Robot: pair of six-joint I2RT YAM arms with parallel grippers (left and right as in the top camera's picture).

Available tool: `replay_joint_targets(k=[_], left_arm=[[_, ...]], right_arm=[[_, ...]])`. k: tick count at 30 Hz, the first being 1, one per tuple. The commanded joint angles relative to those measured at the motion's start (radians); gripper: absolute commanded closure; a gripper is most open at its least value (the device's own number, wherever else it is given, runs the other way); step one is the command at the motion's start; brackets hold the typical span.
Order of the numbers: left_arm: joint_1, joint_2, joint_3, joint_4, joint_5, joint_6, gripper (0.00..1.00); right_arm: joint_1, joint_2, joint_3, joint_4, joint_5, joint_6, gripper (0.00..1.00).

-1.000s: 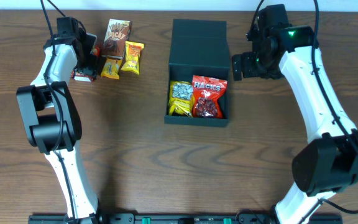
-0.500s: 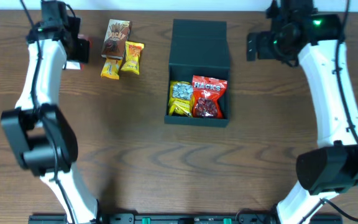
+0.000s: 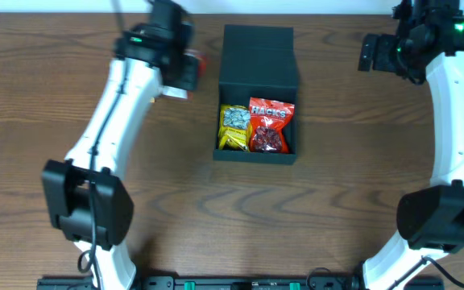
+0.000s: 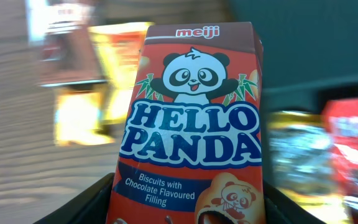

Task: Pack container
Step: 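Carry the Hello Panda box right and lower it into the box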

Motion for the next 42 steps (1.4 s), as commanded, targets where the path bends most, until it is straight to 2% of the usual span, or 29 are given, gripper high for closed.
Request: replay_joint_targets(k=[1, 12, 17, 21, 24, 28, 30, 35, 38, 42], left_arm=[[-0.082, 0.036, 0.014, -0.005, 0.011, -0.143, 0.37], [-0.276, 0.153, 0.013, -0.042, -0.003, -0.350, 0.37], [-0.298, 0.197, 0.013, -0.056, -0.013, -0.410, 0.37], [-0.298, 0.205, 0.013, -0.082, -0.031, -0.447, 0.44], [-0.298, 0.204, 0.013, -0.104, -0.084, -0.468, 0.44], [-0.298, 0.205, 0.013, -0.140, -0.163, -0.534, 0.40], [-0.296, 0.205, 0.013, -0.139, -0.165, -0.544, 0.34], [-0.296, 0.205, 0.013, -0.135, -0.162, -0.544, 0.05], [-0.296, 0.205, 0.013, -0.135, -0.162, -0.542, 0.02], [-0.296, 0.201, 0.019, -0.122, -0.162, -0.509, 0.04]], right_arm=[[-0.026, 0.003, 0.021, -0.002, 0.008, -0.007, 0.01], [-0.061, 0.003, 0.021, -0.001, 0.007, -0.048, 0.01], [-0.061, 0.003, 0.021, -0.002, 0.007, -0.048, 0.01], [-0.061, 0.003, 0.021, -0.002, 0.006, -0.048, 0.01], [-0.061, 0.003, 0.021, -0.002, 0.006, -0.048, 0.01], [-0.061, 0.003, 0.021, -0.002, 0.006, -0.048, 0.01], [-0.061, 0.003, 0.021, -0.002, 0.006, -0.048, 0.01], [-0.061, 0.003, 0.021, -0.002, 0.006, -0.048, 0.01], [-0.061, 0.003, 0.021, -0.001, 0.006, -0.048, 0.01], [-0.061, 0.003, 0.021, -0.001, 0.006, -0.048, 0.01]])
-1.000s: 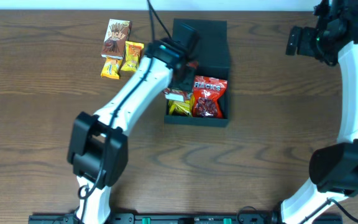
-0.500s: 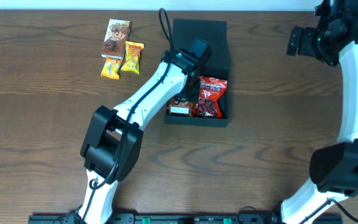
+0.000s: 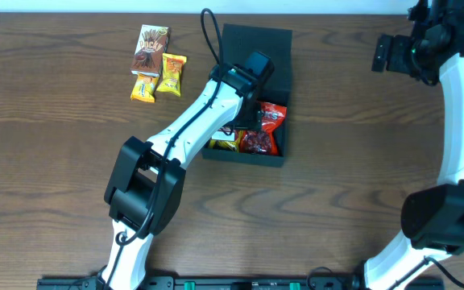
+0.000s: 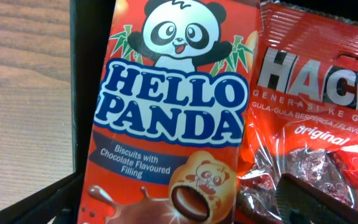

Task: Pack container
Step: 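Carry the Hello Panda box right and lower it into the box, then release the Hello Panda box and withdraw the left gripper to the snacks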

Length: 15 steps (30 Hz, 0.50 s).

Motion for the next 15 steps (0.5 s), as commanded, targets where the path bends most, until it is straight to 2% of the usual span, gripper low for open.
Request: replay_joint_targets(k=[1, 6, 11, 14, 15], left_arm=[[0.007, -0.002, 0.023, 0.002, -0.031, 0.023, 0.05], [0.006, -0.029, 0.082, 0.001, -0.023, 0.068, 0.05], [0.006, -0.078, 0.127, 0.002, 0.045, 0.094, 0.07], [0.006, -0.117, 0.128, 0.002, 0.038, 0.093, 0.16], [0.006, -0.128, 0.128, 0.002, 0.038, 0.099, 0.30]], right_arm=[[-0.006, 0.003, 0.021, -0.001, 0.005, -0.015, 0.01], [-0.006, 0.003, 0.021, -0.001, 0.006, -0.015, 0.01], [-0.006, 0.003, 0.021, -0.002, 0.006, -0.015, 0.01], [-0.006, 0.003, 0.021, -0.002, 0.006, -0.015, 0.01], [-0.006, 0.003, 0.021, -0.002, 0.005, -0.015, 0.01]])
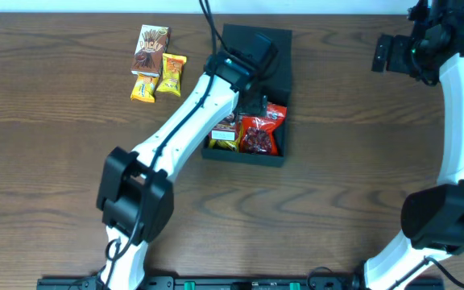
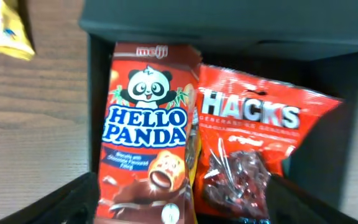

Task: Pack container
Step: 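Release the Hello Panda box and withdraw the left gripper to the snacks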

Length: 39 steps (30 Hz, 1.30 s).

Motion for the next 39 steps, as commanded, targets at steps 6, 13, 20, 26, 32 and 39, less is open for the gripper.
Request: replay_joint_targets(k=[6, 13, 20, 26, 32, 39], left_arm=[[0.005, -0.027, -0.017, -0.010, 0.013, 0.043, 0.94], [0.008, -0.010, -0.159, 0.023, 0.012, 0.025, 0.94], [0.008, -0.010, -0.293, 0.092, 0.013, -0.002, 0.94], [0.009, -0.011, -0.282, 0.097, 0.013, -0.001, 0.94], [0.009, -0.036, -0.217, 0.095, 0.002, 0.000, 0.94], [0.018, -0.042, -0.195, 0.113, -0.093, 0.000, 0.94]], right_arm=[[-0.006, 0.003, 0.021, -0.002, -0.002, -0.015, 0.01], [-0.006, 0.003, 0.021, -0.003, -0.002, -0.015, 0.01], [-0.006, 0.003, 0.021, -0.014, -0.002, -0.015, 0.01], [-0.004, 0.003, 0.021, -0.025, -0.005, -0.015, 0.01], [-0.004, 0.003, 0.021, -0.035, -0.005, -0.015, 0.01], [-0.004, 0.003, 0.021, -0.035, -0.005, -0.015, 0.01]])
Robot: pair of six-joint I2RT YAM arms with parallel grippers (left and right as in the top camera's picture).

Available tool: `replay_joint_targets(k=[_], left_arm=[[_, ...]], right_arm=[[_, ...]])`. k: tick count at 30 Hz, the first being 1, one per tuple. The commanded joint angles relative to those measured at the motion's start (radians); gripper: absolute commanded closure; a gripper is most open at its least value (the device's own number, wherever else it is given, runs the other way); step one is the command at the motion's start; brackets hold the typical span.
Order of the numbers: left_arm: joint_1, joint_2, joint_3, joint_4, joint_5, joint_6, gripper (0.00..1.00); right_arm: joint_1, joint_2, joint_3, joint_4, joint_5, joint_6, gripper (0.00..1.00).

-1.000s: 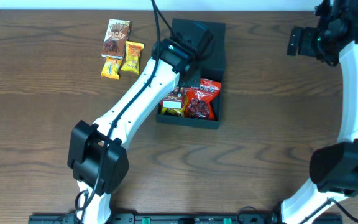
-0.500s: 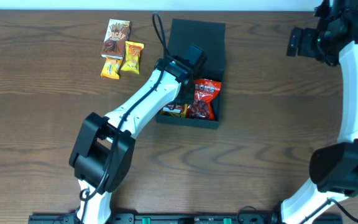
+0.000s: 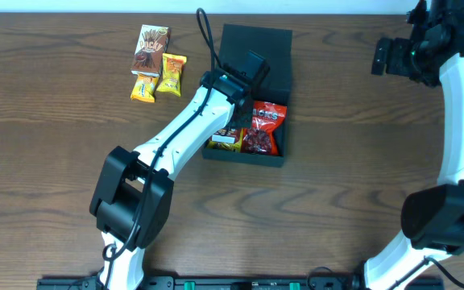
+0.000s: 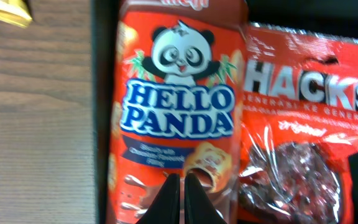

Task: Pack container
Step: 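Release the Hello Panda box and withdraw the left gripper to the snacks, then grasp the brown Pocky box with the left gripper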

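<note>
The black container (image 3: 258, 42) stands open at the table's middle back. Inside, a red Hello Panda box (image 4: 178, 118) lies flat on the left side, and a red Hacks candy bag (image 4: 303, 143) lies to its right. My left gripper (image 4: 180, 186) is shut, fingertips together and holding nothing, close over the lower part of the Hello Panda box. In the overhead view the left arm covers most of that box. My right gripper (image 3: 381, 55) hangs far off at the back right, its jaws unclear.
A brown chocolate packet (image 3: 152, 47) and two yellow snack bars (image 3: 171, 72) lie on the table left of the container. A yellow packet (image 3: 220, 143) shows at the container's front left corner. The right arm's base stands at the front right.
My left gripper was wide open and higher above the container. Now it is shut and much closer to the Hello Panda box, which still lies in the container.
My left gripper first held the Hello Panda box left of the container. Then it had the box down inside, beside the Hacks bag. Then it stood open above, the box left lying inside. Now it is shut low over the box.
</note>
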Motion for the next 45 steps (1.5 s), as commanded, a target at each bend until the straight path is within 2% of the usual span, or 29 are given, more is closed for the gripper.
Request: replay_joint_targets(k=[1, 14, 24, 27, 33, 36, 39, 41, 43, 45], left_arm=[[0.014, -0.010, 0.020, 0.000, -0.050, -0.011, 0.94], [0.021, 0.008, -0.103, 0.068, 0.029, -0.020, 0.94], [0.021, -0.014, -0.075, 0.063, 0.028, -0.019, 0.94], [0.024, -0.060, -0.034, 0.067, -0.023, -0.019, 0.94], [0.096, -0.160, 0.002, 0.157, -0.303, 0.017, 0.94], [0.183, -0.151, 0.002, 0.236, -0.230, 0.108, 0.94], [0.303, -0.101, 0.002, 0.327, -0.069, 0.222, 0.86], [0.361, -0.064, 0.002, 0.381, 0.011, 0.289, 0.85], [0.411, -0.022, 0.002, 0.444, 0.059, 0.342, 0.86], [0.449, 0.018, 0.002, 0.499, 0.075, 0.369, 0.81]], right_arm=[[-0.004, 0.003, 0.021, -0.003, -0.003, -0.012, 0.01], [-0.004, 0.003, 0.021, 0.000, -0.003, -0.013, 0.01], [-0.004, 0.003, 0.021, 0.000, -0.003, -0.013, 0.01], [-0.004, 0.003, 0.021, 0.000, -0.003, -0.013, 0.01], [-0.004, 0.003, 0.021, -0.003, -0.003, -0.013, 0.01], [-0.004, 0.003, 0.021, -0.004, -0.003, -0.013, 0.01], [-0.004, 0.003, 0.021, -0.004, -0.003, -0.013, 0.01], [-0.004, 0.003, 0.021, -0.003, -0.003, -0.013, 0.01], [-0.004, 0.003, 0.021, -0.003, -0.003, -0.013, 0.01], [-0.004, 0.003, 0.021, -0.003, -0.003, -0.013, 0.01]])
